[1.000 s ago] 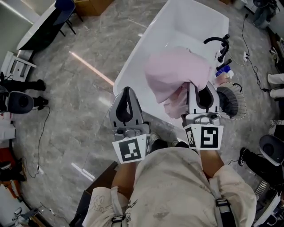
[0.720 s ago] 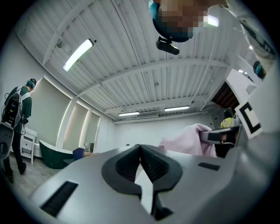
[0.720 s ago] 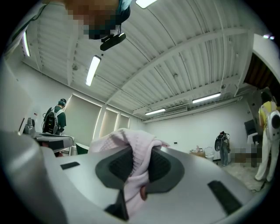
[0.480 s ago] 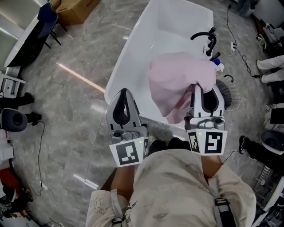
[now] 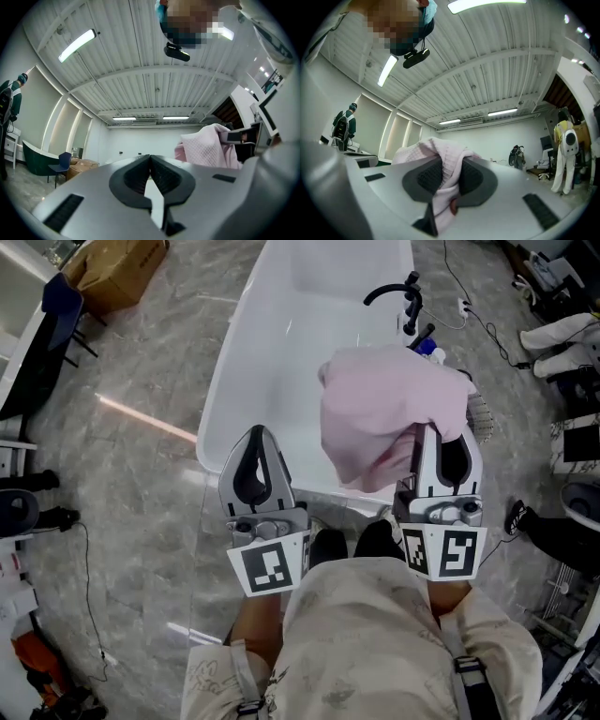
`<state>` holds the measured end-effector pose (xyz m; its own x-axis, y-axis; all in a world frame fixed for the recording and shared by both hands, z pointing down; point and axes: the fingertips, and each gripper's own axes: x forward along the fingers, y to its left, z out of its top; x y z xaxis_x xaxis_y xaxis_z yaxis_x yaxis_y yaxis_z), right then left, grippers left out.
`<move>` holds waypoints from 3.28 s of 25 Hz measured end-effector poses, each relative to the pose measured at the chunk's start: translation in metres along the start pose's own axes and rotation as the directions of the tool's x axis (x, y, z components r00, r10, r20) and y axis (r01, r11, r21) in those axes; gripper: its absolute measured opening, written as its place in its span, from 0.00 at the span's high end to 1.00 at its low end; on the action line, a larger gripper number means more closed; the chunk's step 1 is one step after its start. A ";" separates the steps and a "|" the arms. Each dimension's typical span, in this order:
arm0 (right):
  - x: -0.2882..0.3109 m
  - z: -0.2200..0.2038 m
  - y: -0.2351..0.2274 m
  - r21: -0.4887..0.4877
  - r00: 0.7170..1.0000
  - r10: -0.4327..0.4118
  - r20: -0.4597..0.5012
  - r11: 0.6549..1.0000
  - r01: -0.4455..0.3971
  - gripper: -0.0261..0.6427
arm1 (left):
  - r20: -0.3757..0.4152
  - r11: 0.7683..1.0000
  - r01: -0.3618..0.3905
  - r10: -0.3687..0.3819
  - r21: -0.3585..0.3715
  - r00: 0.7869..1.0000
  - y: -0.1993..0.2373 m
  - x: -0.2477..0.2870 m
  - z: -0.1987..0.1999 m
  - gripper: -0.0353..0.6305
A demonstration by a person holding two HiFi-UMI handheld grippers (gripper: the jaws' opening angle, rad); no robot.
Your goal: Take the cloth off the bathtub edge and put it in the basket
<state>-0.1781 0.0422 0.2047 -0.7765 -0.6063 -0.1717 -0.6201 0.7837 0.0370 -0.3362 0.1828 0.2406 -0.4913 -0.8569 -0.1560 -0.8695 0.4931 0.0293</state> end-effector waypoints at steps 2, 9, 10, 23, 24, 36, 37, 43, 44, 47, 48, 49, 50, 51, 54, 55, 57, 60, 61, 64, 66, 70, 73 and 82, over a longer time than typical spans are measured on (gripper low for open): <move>-0.007 -0.001 -0.012 0.001 1.000 -0.017 0.001 1.000 0.017 0.88 | 0.006 1.000 0.018 -0.018 0.006 1.000 -0.013 0.002 -0.002 0.94; -0.041 0.004 -0.082 0.023 0.995 -0.102 0.017 0.995 0.102 0.88 | -0.016 0.994 0.105 -0.104 0.036 0.994 -0.090 0.007 -0.006 0.94; -0.046 0.006 -0.095 0.023 0.993 -0.118 0.015 0.993 0.118 0.88 | -0.016 0.991 0.126 -0.125 0.039 0.992 -0.105 0.010 -0.004 0.94; -0.117 0.018 -0.269 0.004 0.955 -0.294 0.026 0.956 0.294 0.88 | -0.013 0.955 0.296 -0.296 -0.003 0.955 -0.283 0.053 -0.003 0.94; -0.126 0.018 -0.287 0.003 0.952 -0.306 0.023 0.952 0.306 0.88 | -0.013 0.953 0.304 -0.304 -0.006 0.953 -0.302 0.056 -0.003 0.94; -0.206 -0.001 -0.465 -0.053 0.920 -0.393 0.004 0.918 0.393 0.88 | -0.020 0.918 0.396 -0.396 -0.012 0.918 -0.505 0.081 -0.026 0.94; -0.211 -0.002 -0.474 -0.051 0.918 -0.395 0.002 0.917 0.395 0.88 | -0.022 0.916 0.402 -0.402 -0.010 0.915 -0.516 0.081 -0.027 0.94; -0.221 -0.009 -0.518 -0.049 0.911 -0.412 -0.018 0.910 0.411 0.88 | -0.038 0.901 0.433 -0.433 -0.004 0.901 -0.561 0.083 -0.026 0.94; -0.220 -0.010 -0.522 -0.052 0.910 -0.415 -0.018 0.909 0.414 0.88 | -0.038 0.899 0.439 -0.439 -0.002 0.898 -0.565 0.085 -0.026 0.94; -0.214 -0.013 -0.533 -0.053 0.907 -0.420 -0.017 0.907 0.418 0.88 | -0.039 0.893 0.451 -0.451 -0.002 0.892 -0.576 0.093 -0.030 0.94; -0.212 -0.015 -0.535 -0.050 0.907 -0.420 -0.018 0.907 0.419 0.88 | -0.040 0.892 0.452 -0.452 -0.002 0.891 -0.578 0.096 -0.032 0.94; -0.209 -0.017 -0.538 -0.048 0.908 -0.419 -0.019 0.907 0.418 0.88 | -0.042 0.891 0.453 -0.453 -0.004 0.891 -0.580 0.099 -0.034 0.94; -0.206 -0.019 -0.540 -0.047 0.908 -0.419 -0.021 0.908 0.417 0.88 | -0.043 0.891 0.454 -0.454 -0.006 0.890 -0.582 0.103 -0.036 0.94; -0.202 -0.020 -0.543 -0.047 0.908 -0.417 -0.022 0.908 0.416 0.88 | -0.044 0.891 0.454 -0.454 -0.010 0.890 -0.584 0.107 -0.038 0.94; -0.188 -0.028 -0.552 -0.050 0.909 -0.416 -0.027 0.909 0.414 0.88 | -0.040 0.889 0.458 -0.458 -0.016 0.888 -0.589 0.123 -0.044 0.94; -0.183 -0.031 -0.554 -0.051 0.909 -0.416 -0.029 0.909 0.414 0.88 | -0.038 0.888 0.459 -0.459 -0.016 0.888 -0.589 0.129 -0.047 0.94; -0.170 -0.037 -0.559 -0.056 0.909 -0.415 -0.033 0.909 0.413 0.88 | -0.035 0.888 0.459 -0.459 -0.018 0.888 -0.589 0.143 -0.052 0.94; -0.147 -0.042 -0.567 -0.069 0.910 -0.412 -0.046 0.910 0.408 0.88 | -0.038 0.889 0.457 -0.458 -0.031 0.888 -0.587 0.169 -0.058 0.94; -0.139 -0.043 -0.570 -0.073 0.910 -0.412 -0.050 0.910 0.408 0.88 | -0.038 0.889 0.457 -0.458 -0.035 0.888 -0.587 0.177 -0.059 0.94; -0.116 -0.049 -0.577 -0.081 0.909 -0.413 -0.063 0.910 0.407 0.88 | -0.042 0.889 0.456 -0.457 -0.043 0.888 -0.585 0.200 -0.066 0.94; -0.101 -0.055 -0.580 -0.084 0.910 -0.409 -0.071 0.911 0.403 0.88 | -0.047 0.889 0.455 -0.457 -0.051 0.888 -0.582 0.213 -0.071 0.94; -0.070 -0.066 -0.586 -0.082 0.915 -0.392 -0.092 0.919 0.385 0.88 | -0.056 0.891 0.449 -0.452 -0.064 0.890 -0.579 0.239 -0.081 0.94; -0.044 -0.076 -0.589 -0.076 0.918 -0.382 -0.102 0.923 0.376 0.88 | -0.054 0.893 0.444 -0.448 -0.073 0.893 -0.573 0.259 -0.088 0.94; 0.017 -0.097 -0.589 -0.069 0.922 -0.359 -0.147 0.933 0.352 0.88 | -0.077 0.894 0.436 -0.444 -0.102 0.893 -0.554 0.308 -0.103 0.94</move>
<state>0.1629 -0.4432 0.2754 -0.5096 -0.8600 -0.0267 -0.8601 0.5084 0.0420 -0.0111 -0.3696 0.2784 -0.0561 -0.9955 -0.0760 -0.9969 0.0518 0.0584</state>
